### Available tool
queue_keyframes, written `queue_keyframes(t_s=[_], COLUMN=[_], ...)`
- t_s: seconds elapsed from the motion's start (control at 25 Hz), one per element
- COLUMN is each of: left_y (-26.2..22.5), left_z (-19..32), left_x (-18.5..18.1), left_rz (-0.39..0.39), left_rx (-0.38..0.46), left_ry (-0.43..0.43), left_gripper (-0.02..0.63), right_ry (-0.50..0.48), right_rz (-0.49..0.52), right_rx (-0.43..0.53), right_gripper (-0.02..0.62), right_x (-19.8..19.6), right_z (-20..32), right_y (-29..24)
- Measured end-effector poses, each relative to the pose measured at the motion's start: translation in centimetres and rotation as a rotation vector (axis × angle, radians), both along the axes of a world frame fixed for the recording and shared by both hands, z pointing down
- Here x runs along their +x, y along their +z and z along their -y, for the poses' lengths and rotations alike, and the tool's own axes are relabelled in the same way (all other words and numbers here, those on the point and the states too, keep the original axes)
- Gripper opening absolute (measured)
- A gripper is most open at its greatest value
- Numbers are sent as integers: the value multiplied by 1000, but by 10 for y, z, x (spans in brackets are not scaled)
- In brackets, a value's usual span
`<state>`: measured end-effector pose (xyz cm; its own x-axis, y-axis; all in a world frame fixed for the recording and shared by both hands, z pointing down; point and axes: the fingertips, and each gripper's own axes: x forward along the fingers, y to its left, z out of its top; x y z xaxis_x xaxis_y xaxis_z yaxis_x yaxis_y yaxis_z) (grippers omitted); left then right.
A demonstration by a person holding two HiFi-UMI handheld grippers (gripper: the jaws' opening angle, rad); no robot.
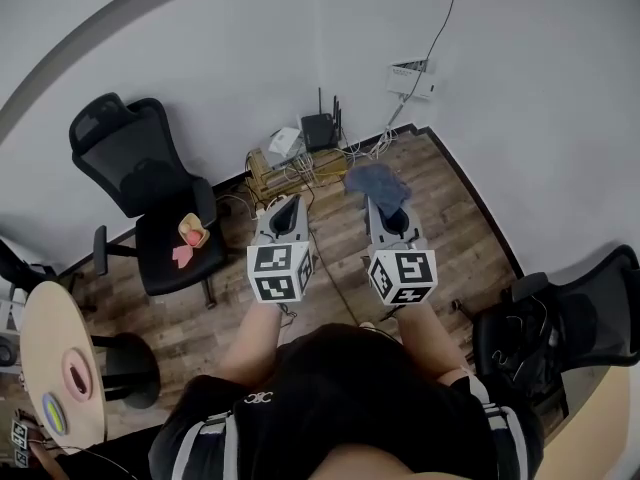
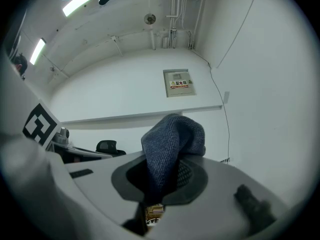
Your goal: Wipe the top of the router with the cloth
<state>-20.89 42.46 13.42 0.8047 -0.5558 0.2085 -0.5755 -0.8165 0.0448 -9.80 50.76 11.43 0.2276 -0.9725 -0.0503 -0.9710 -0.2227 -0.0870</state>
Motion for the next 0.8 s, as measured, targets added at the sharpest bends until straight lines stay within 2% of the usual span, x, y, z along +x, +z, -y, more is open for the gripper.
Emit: queue_keyframes(t_s=[0.36, 0.8], left_y=[4, 9], left_z=[-18, -21], left_x=[58, 88], left_rz=[17, 53], left_rx=[3, 28], left_ry=[-75, -121], left_gripper=[11, 11], right_ry=[-44, -87], right_rz=[8, 42], right_rx=[7, 30], right_gripper=[45, 44], right_x=[71, 107], right_z=[-18, -17], right_y=[4, 12])
